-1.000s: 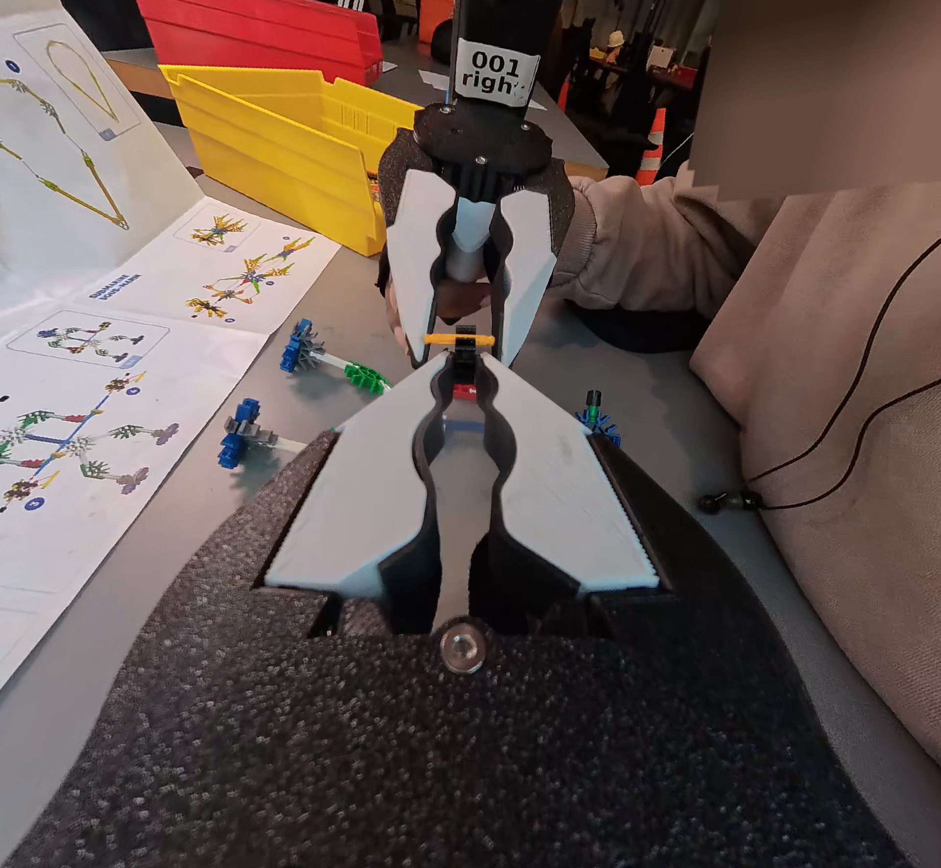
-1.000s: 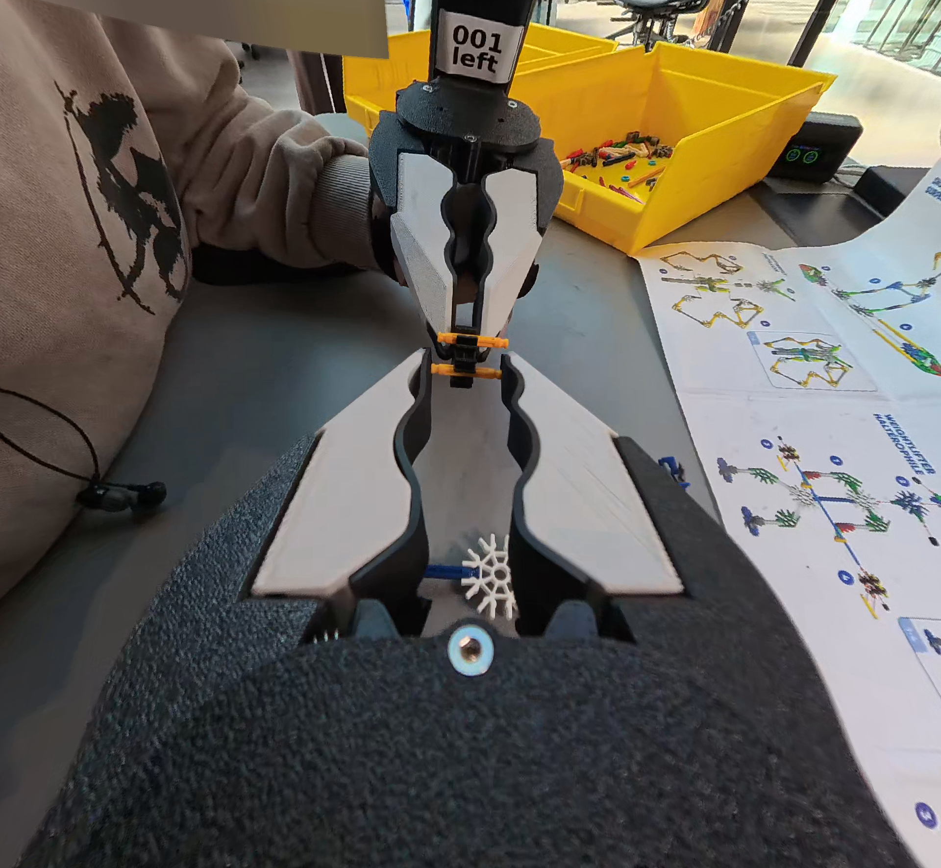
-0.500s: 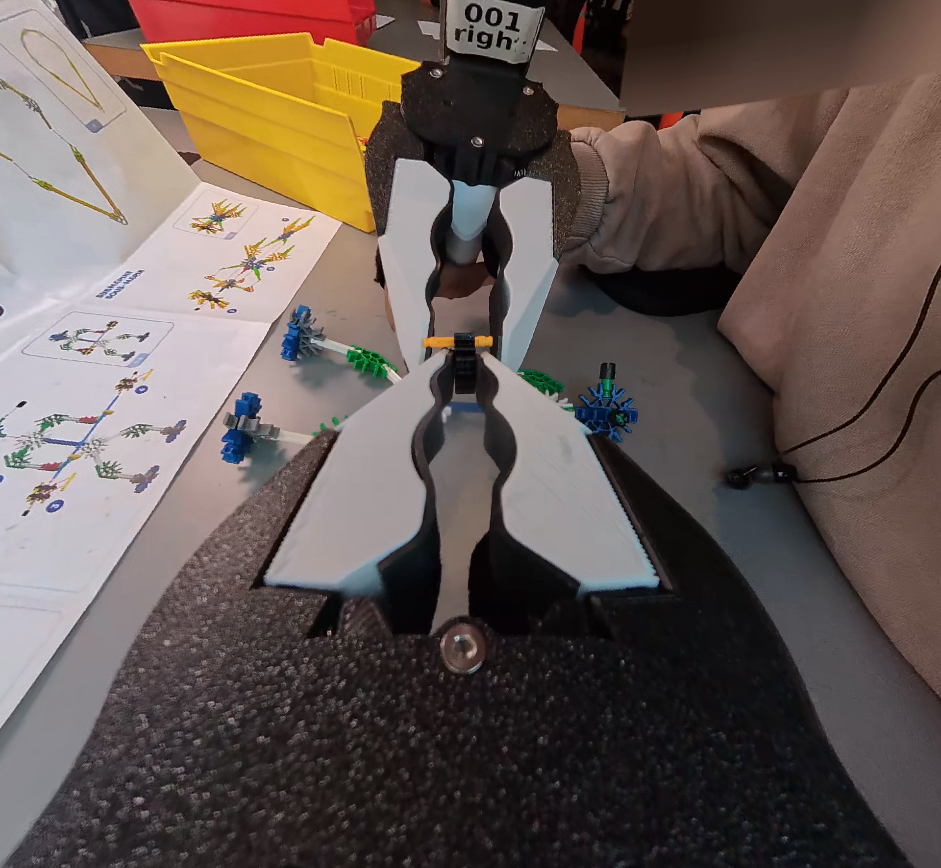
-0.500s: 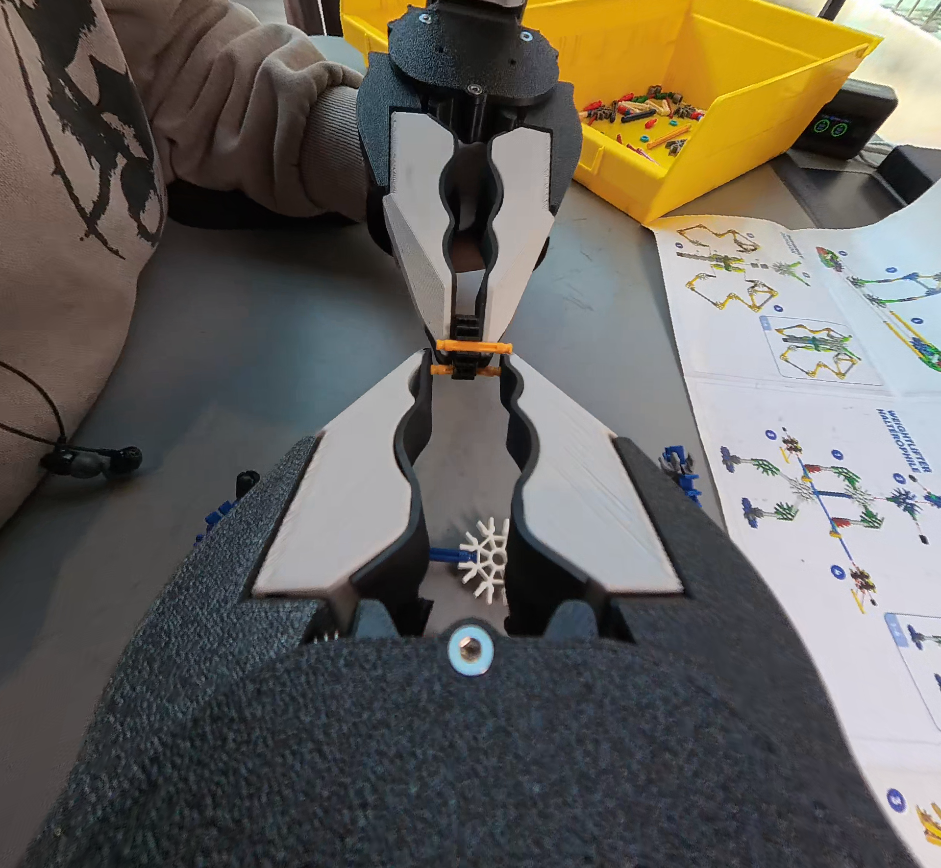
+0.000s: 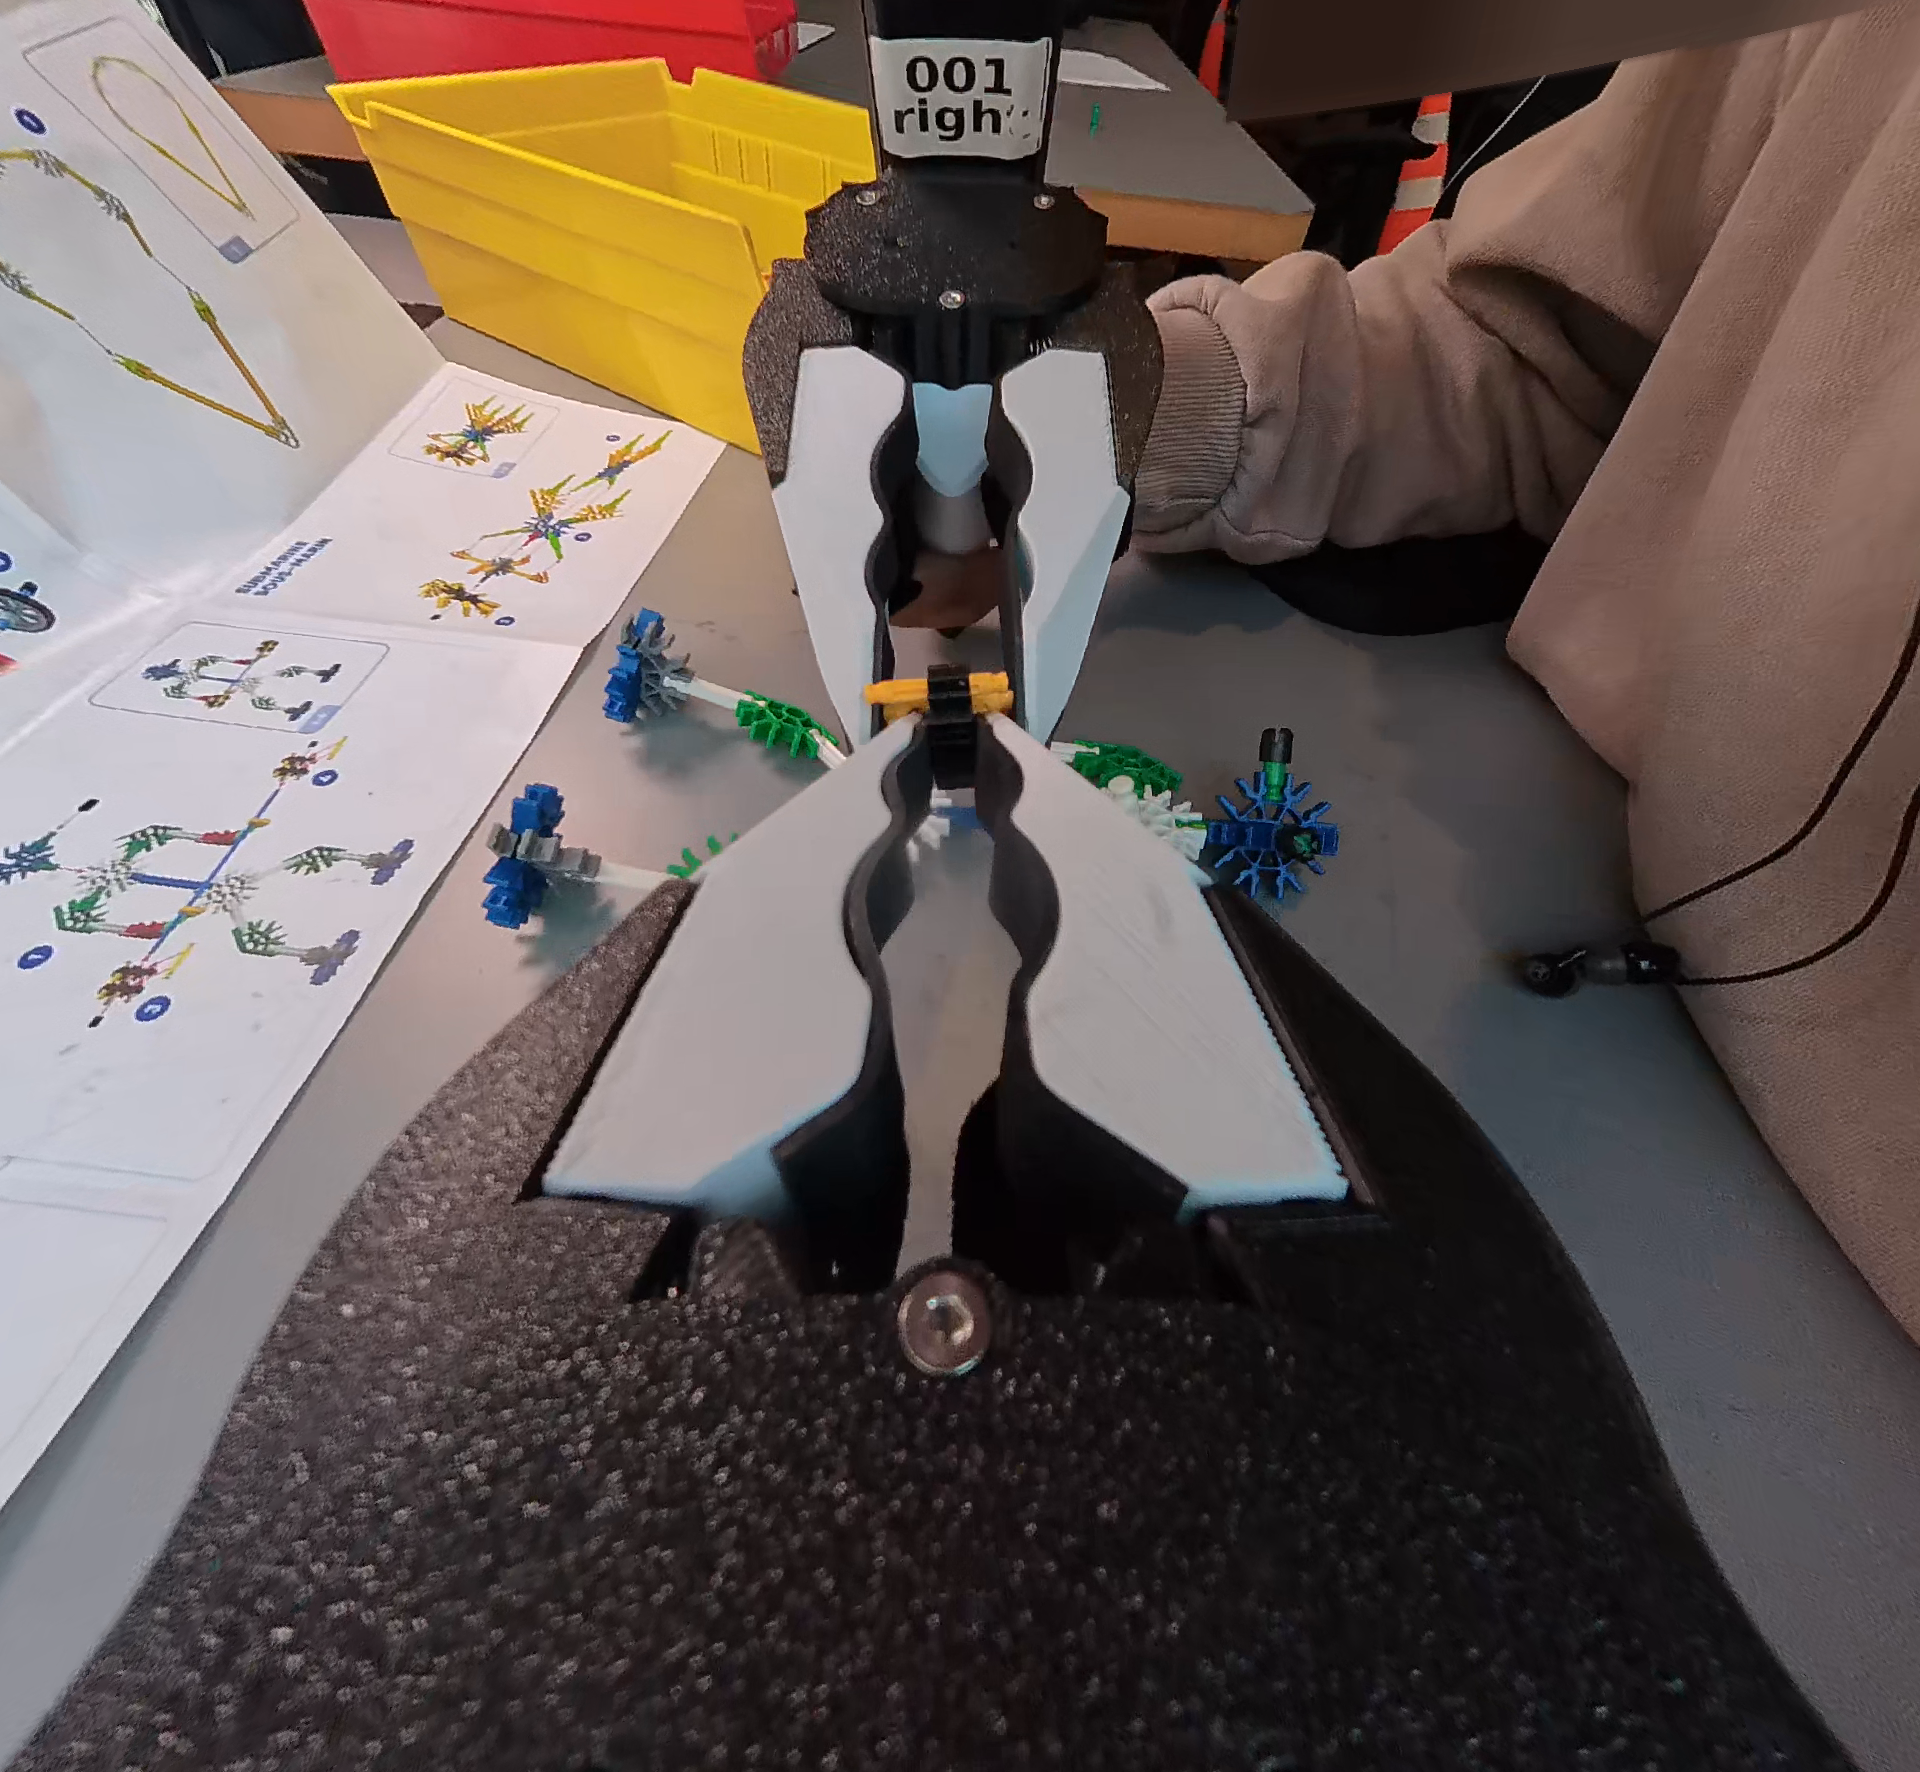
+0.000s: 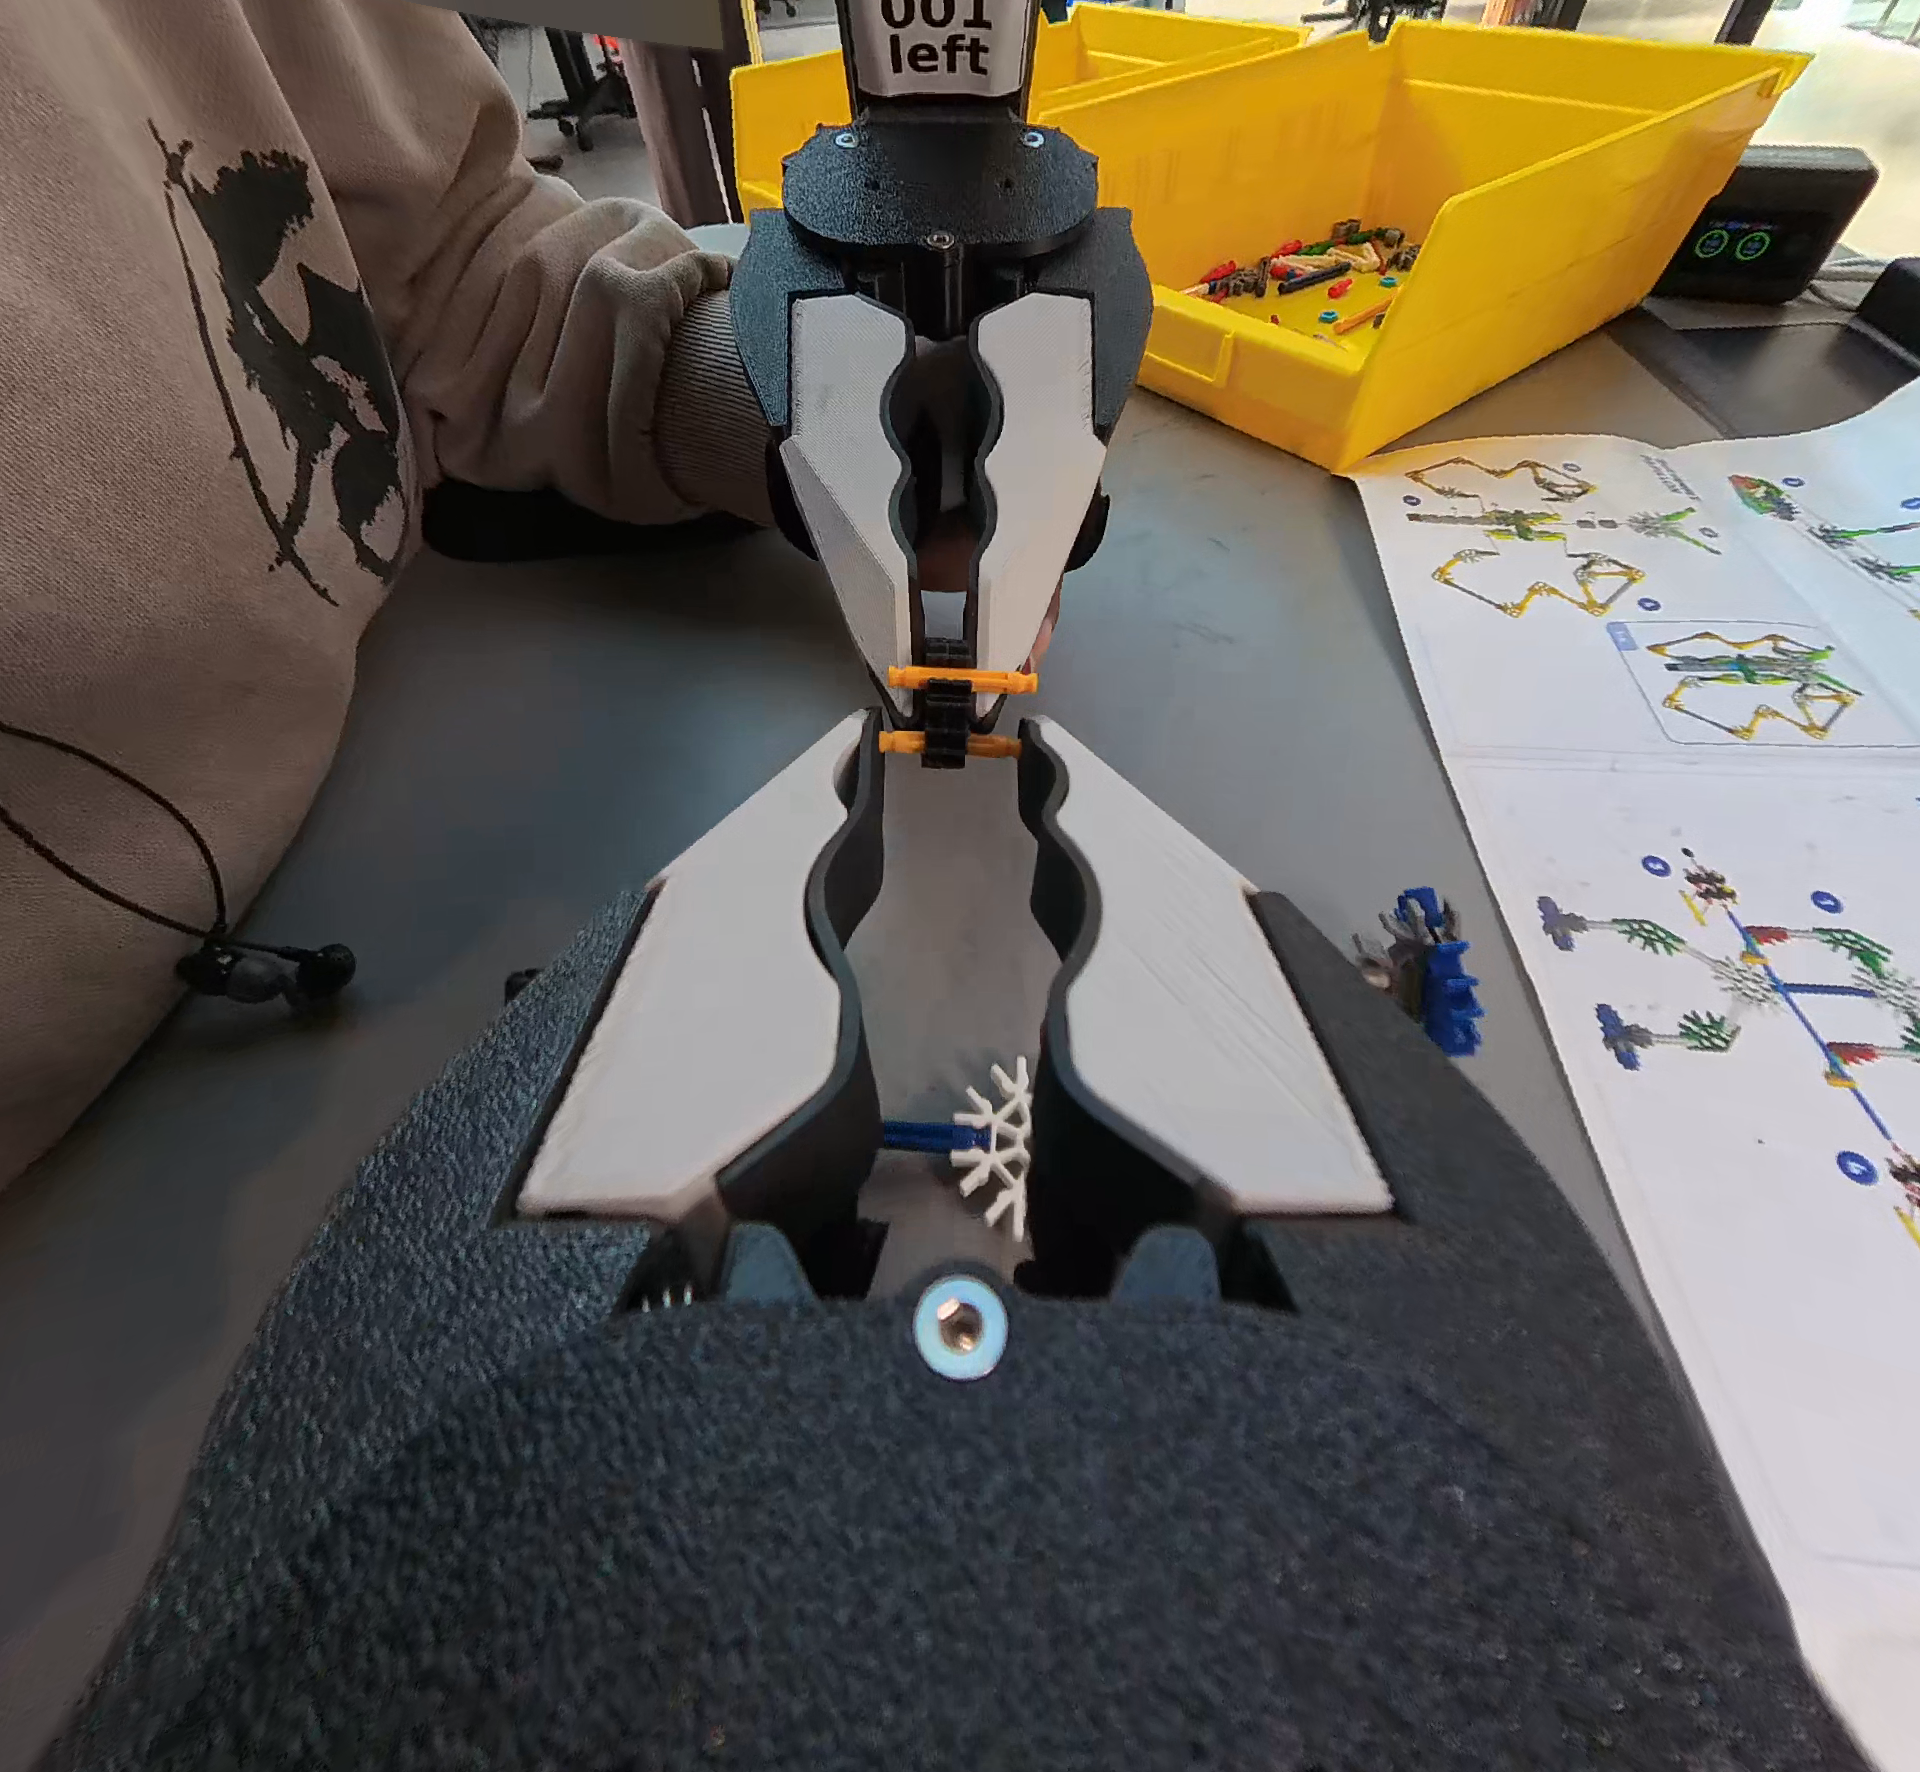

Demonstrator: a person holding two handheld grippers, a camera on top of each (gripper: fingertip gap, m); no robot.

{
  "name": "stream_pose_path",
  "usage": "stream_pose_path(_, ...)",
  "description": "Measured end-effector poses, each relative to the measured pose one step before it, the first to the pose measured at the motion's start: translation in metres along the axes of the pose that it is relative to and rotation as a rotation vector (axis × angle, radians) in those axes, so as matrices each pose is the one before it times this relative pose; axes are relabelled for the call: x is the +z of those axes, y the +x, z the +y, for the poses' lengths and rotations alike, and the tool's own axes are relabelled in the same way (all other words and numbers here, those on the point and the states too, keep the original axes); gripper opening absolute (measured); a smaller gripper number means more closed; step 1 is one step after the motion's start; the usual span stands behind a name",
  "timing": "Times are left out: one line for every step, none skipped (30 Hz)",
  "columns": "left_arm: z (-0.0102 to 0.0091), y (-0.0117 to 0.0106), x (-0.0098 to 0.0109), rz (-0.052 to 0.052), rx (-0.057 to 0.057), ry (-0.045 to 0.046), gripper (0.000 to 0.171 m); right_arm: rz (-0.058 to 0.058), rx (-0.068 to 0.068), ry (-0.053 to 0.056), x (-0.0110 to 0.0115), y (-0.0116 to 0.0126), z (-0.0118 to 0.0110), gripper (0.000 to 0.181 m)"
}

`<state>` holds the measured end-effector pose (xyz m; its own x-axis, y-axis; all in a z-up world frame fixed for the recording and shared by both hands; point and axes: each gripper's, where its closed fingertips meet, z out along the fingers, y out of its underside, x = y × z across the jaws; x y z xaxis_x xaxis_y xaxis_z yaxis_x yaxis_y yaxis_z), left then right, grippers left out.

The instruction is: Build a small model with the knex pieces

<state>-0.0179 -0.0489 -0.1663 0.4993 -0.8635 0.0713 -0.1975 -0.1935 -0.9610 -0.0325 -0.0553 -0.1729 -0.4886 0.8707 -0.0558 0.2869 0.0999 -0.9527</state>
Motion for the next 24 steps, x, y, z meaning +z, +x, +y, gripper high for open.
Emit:
stream_pose_path(0.00343,-0.00054,0.00140,-0.0024,-0.0009,-0.01295,0.008,-0.0028,0.0067,-0.0110,-0.00006,0.00018,0.00292,0.024)
stream_pose_path(0.00002,0.00008,0.00055,0.0032,-0.0126,0.00378,0.008,-0.0020,0.0002,0.0005,-0.00087,0.00024,-0.00002,0.024)
stream_pose_path(0.00123,-0.00055,0.00079,-0.0021,-0.0044,-0.00649,0.008,-0.0025,0.0064,-0.0102,-0.00018,0.00047,0.00200,0.024)
stream_pose_path(0.00250,-0.00025,0.00090,-0.0023,0.0025,-0.01170,0.008,0.0006,-0.0037,-0.0164,0.00031,0.00010,0.00254,0.024)
stream_pose_path(0.00082,0.00041,0.00001,0.0030,-0.0065,-0.00116,0.008,-0.0019,-0.0010,-0.0038,0.00004,-0.00049,0.00054,0.024)
stream_pose_path(0.00091,0.00064,0.00040,0.0045,-0.0066,-0.00208,0.007,-0.0048,0.0029,-0.0074,0.00000,-0.00051,0.00134,0.024)
stream_pose_path(0.00229,-0.00003,0.00085,0.0014,-0.0021,-0.00959,0.008,0.0000,-0.0016,-0.0138,0.00014,0.00000,0.00238,0.024)
stream_pose_path(0.00097,0.00023,0.00047,0.0070,-0.0094,-0.00013,0.008,-0.0031,0.0005,-0.0030,-0.00033,-0.00011,0.00065,0.024)
stream_pose_path(0.00046,-0.00017,0.00038,0.0038,-0.0084,0.00092,0.008,-0.0020,0.0029,-0.0044,-0.00047,0.00033,0.00083,0.024)
stream_pose_path(0.00140,-0.00040,0.00058,-0.0006,-0.0012,-0.00679,0.008,-0.0008,-0.0003,-0.0077,-0.00032,0.00031,0.00160,0.024)
stream_pose_path(0.00026,-0.00010,-0.00010,0.0025,-0.0047,0.00083,0.008,-0.0025,0.0027,-0.0003,-0.00083,0.00013,0.00031,0.024)
stream_pose_path(0.00192,0.00025,-0.00119,0.0085,-0.0022,-0.00719,0.007,0.0167,-0.0005,-0.0115,-0.00328,0.00392,0.00288,0.005)
stream_pose_path(0.00848,-0.01453,-0.00899,-0.0680,0.0037,-0.02980,0.007,0.0645,0.0128,0.0331,-0.01514,0.01358,-0.00011,0.000)
stream_pose_path(0.00043,-0.00987,-0.00904,-0.0103,-0.0584,0.03232,0.007,0.0302,0.0401,0.0390,-0.01433,0.01021,-0.00311,0.000)
stream_pose_path(-0.00731,0.00323,0.00201,0.0346,-0.0232,0.03242,0.007,0.0225,-0.0467,-0.0424,0.00449,0.00017,0.00506,0.000)
stream_pose_path(0.00070,0.00444,0.01109,0.0062,0.0522,-0.03543,0.007,-0.0141,-0.0439,-0.0473,0.01303,-0.00719,0.00622,0.001)
stream_pose_path(-0.00263,0.00127,0.00691,0.0062,0.0153,-0.00103,0.008,-0.0059,0.0043,-0.0410,0.00606,-0.00002,0.00591,0.001)
stream_pose_path(-0.00011,-0.00453,-0.00044,-0.0024,-0.0256,0.00407,0.008,-0.0004,0.0222,0.0518,-0.00578,0.00415,-0.00764,0.001)
stream_pose_path(0.00184,-0.00709,-0.00453,-0.0202,-0.0216,0.00562,0.007,-0.0011,0.0211,0.0330,-0.00745,0.00421,-0.00491,0.001)
stream_pose_path(0.00264,-0.00480,-0.00419,-0.0170,-0.0150,-0.00217,0.007,0.0150,-0.0040,-0.0120,-0.00269,0.00323,0.00169,0.001)
stream_pose_path(0.00155,-0.00222,-0.00218,-0.0143,-0.0068,-0.00258,0.007,0.0053,-0.0105,-0.0224,0.00120,-0.00047,0.00366,0.001)
stream_pose_path(0.00177,-0.00022,-0.00062,-0.0051,-0.0090,-0.00717,0.007,0.0040,-0.0013,-0.0124,0.00154,-0.00084,0.00214,0.001)
stream_pose_path(0.00256,0.00012,-0.00014,-0.0002,-0.0121,-0.00816,0.007,0.0139,0.0001,-0.0112,-0.00046,0.00149,0.00108,0.001)
stream_pose_path(0.00118,-0.00241,-0.00109,-0.0162,-0.0073,-0.00048,0.007,0.0274,-0.0038,-0.0091,-0.00318,0.00410,-0.00068,0.001)
